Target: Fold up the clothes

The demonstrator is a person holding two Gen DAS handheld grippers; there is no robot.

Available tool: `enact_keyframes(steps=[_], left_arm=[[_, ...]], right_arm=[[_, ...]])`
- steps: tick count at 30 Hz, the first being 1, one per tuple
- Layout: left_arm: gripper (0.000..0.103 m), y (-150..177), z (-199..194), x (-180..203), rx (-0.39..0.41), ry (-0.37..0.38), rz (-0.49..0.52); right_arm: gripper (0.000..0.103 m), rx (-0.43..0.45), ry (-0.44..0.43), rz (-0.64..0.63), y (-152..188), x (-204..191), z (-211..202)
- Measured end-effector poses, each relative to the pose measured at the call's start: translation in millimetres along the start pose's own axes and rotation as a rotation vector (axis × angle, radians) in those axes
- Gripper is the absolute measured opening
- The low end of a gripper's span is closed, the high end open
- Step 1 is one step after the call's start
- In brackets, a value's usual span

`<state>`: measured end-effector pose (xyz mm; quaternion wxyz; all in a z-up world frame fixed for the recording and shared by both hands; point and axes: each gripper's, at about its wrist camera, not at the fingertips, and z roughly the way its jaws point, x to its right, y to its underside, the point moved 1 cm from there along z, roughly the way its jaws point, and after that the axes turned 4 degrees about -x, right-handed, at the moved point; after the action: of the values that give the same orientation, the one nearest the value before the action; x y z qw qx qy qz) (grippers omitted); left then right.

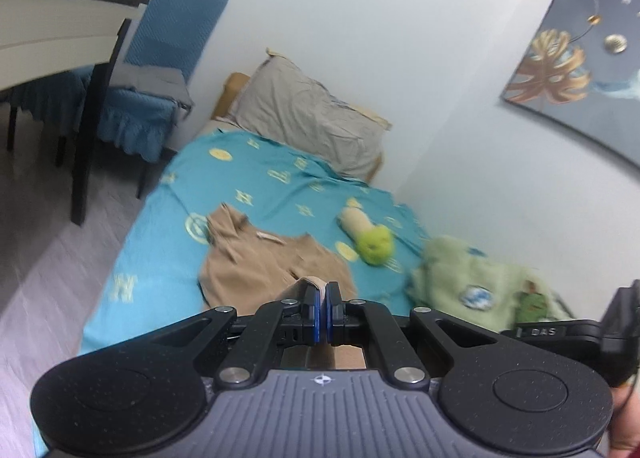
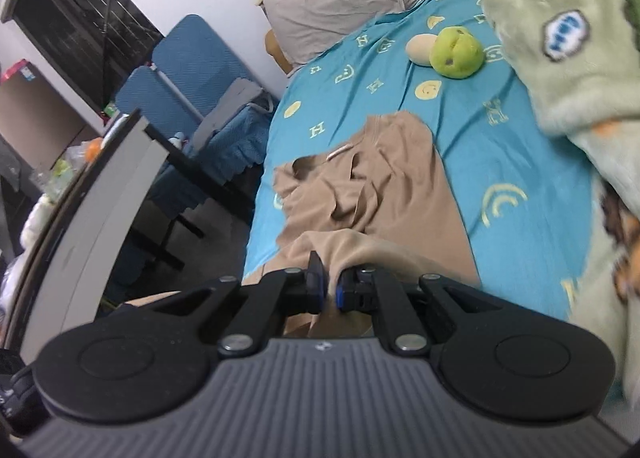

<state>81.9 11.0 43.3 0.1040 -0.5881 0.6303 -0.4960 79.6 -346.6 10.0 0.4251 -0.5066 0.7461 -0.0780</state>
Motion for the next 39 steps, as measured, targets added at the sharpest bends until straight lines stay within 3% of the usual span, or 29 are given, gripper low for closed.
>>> enact_keyframes(steps=[7,11,15,18,23,25,27,28,30,31,33,37,39], left_arm=[[0.003,-19.6,117.5,-32.3,-0.026,-0.103,0.032],[0.004,-6.5,169.6,-47.3,-0.034,-0.174,0.141],[0.004,7.7,218.5,-73.6,-0.129,-0.182,0.114],[0.004,15.2,240.1,-82.9,-0.163,-0.209,0.148],[0.008,24.9,254.5,-87.8,-0.197,-0.218,0.172],[0.014,25.3,250.1,-82.8,-0.191,-0.22,0.189],[0.034,24.0,243.7,-76.2,-0.186,-0.221,0.202],[0.039,23.2,238.4,-71.6,-0.178,-0.22,0.208],[0.065,22.7,224.5,-61.7,-0.152,-0.222,0.223],[0.072,23.0,215.7,-56.4,-0.133,-0.225,0.231],[0.088,25.0,196.9,-45.6,-0.093,-0.23,0.251],[0.103,36.2,156.4,-25.1,-0.047,-0.224,0.285],[0.103,43.8,140.1,-16.4,-0.049,-0.234,0.288]], right_arm=[[0.01,-0.035,0.111,0.0,-48.7,22.7,98.1],[0.01,-0.068,0.144,-0.012,-54.2,39.9,148.9],[0.011,-0.147,0.212,-0.034,-48.2,48.1,193.8],[0.011,-0.168,0.22,0.03,-50.3,54.0,205.4],[0.012,-0.184,0.284,0.003,-52.0,57.6,220.1],[0.014,-0.19,0.29,0.002,-48.7,60.8,218.6],[0.028,-0.172,0.291,-0.007,-47.8,59.5,209.9],[0.036,-0.149,0.289,-0.021,-48.4,56.1,202.7],[0.087,-0.092,0.28,-0.046,-48.8,48.9,186.6],[0.094,-0.053,0.266,-0.051,-47.7,44.4,175.4],[0.092,-0.003,0.23,-0.049,-44.1,35.4,154.0],[0.092,0.037,0.17,-0.086,-28.6,16.1,114.5],[0.092,0.055,0.177,-0.135,-20.2,4.9,97.0]])
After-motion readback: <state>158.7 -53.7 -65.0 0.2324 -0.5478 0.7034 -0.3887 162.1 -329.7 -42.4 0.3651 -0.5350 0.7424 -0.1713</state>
